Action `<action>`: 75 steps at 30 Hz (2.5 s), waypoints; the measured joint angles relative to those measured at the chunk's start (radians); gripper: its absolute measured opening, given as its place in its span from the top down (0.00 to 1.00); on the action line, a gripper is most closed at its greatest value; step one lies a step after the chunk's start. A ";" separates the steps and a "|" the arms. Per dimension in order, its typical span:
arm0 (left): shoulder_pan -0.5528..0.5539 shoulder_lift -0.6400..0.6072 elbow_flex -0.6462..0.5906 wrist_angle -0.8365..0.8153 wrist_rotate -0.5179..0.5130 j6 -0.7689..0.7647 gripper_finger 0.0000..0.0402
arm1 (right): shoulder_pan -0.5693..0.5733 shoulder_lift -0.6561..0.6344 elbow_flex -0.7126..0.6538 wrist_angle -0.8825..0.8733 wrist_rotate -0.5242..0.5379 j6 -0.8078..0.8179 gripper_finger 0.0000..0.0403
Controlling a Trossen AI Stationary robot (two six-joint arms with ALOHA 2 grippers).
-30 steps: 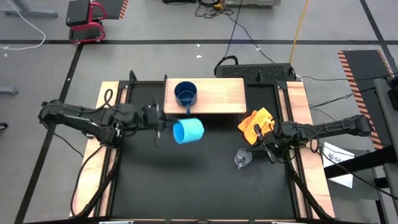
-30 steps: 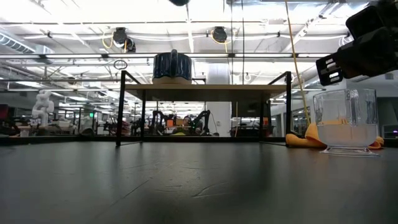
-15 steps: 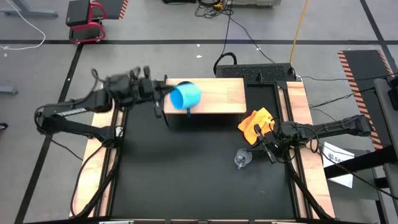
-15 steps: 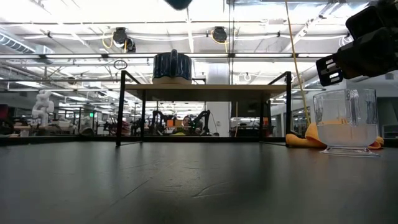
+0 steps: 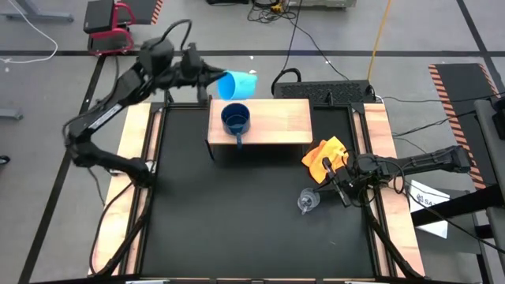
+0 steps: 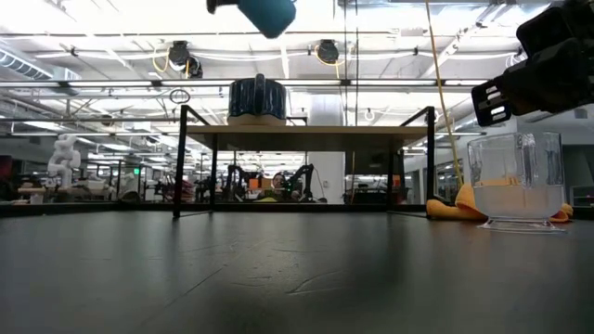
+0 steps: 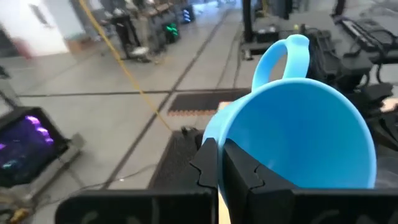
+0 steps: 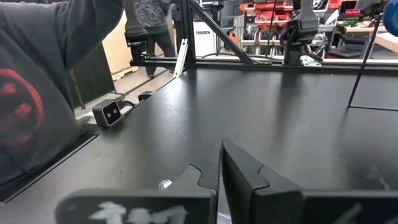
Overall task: Stack small to large cups/mugs on shelf
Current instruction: Put the blue mug on the shelf
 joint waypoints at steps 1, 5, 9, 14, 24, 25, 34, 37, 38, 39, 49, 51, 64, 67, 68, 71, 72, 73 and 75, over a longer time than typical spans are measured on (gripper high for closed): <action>0.019 0.032 0.031 -0.010 0.031 0.008 0.99 | 0.000 0.000 0.000 0.000 0.000 0.002 0.98; 0.091 0.157 0.161 -0.078 0.131 0.057 0.99 | 0.000 0.000 0.000 0.000 0.001 0.017 0.98; 0.139 0.266 0.300 -0.139 0.204 0.124 0.99 | 0.000 0.000 0.000 0.000 0.001 0.019 0.98; 0.179 0.386 0.471 -0.205 0.274 0.191 0.99 | 0.000 0.000 0.000 0.000 0.001 0.019 0.98; 0.230 0.539 0.739 -0.110 0.353 0.163 0.99 | 0.000 0.000 0.000 0.069 0.001 0.045 0.98; 0.243 0.539 0.736 -0.101 0.378 0.152 0.99 | 0.000 0.000 0.000 0.070 0.002 0.045 0.98; 0.235 0.555 0.735 -0.175 0.499 0.230 0.99 | 0.000 0.000 0.000 0.075 0.002 0.043 0.98; 0.221 0.556 0.737 -0.190 0.499 0.249 0.99 | 0.000 0.000 0.000 0.076 0.002 0.035 0.98; 0.220 0.556 0.737 -0.199 0.498 0.251 0.99 | 0.000 0.000 0.000 0.078 0.002 0.031 0.98; 0.219 0.558 0.737 -0.209 0.496 0.255 0.99 | 0.000 0.000 0.000 0.082 0.002 0.027 0.98; 0.175 0.561 0.737 -0.391 0.477 0.410 0.99 | 0.000 0.000 0.000 0.087 0.002 0.000 0.98; 0.157 0.568 0.737 -0.411 0.462 0.441 0.99 | 0.000 0.000 0.000 0.087 0.002 0.000 0.98; 0.021 0.663 0.736 -0.469 0.324 0.557 0.99 | 0.000 0.000 0.000 0.089 0.002 0.000 0.98; -0.016 0.683 0.736 -0.477 0.275 0.584 0.99 | 0.000 0.000 0.000 0.089 0.002 0.000 0.98; -0.027 0.689 0.736 -0.482 0.261 0.595 0.99 | 0.000 0.000 0.000 0.089 0.002 0.000 0.98; -0.052 0.693 0.736 -0.492 0.221 0.605 0.99 | 0.000 0.000 0.000 0.089 0.002 0.000 0.98; -0.060 0.694 0.736 -0.500 0.213 0.615 0.99 | 0.000 0.000 0.000 0.089 0.002 0.000 0.98; -0.067 0.695 0.736 -0.508 0.208 0.624 0.99 | 0.000 0.000 0.000 0.089 0.002 0.000 0.98; -0.075 0.698 0.736 -0.519 0.190 0.628 0.99 | 0.000 0.000 0.000 0.089 0.002 0.000 0.98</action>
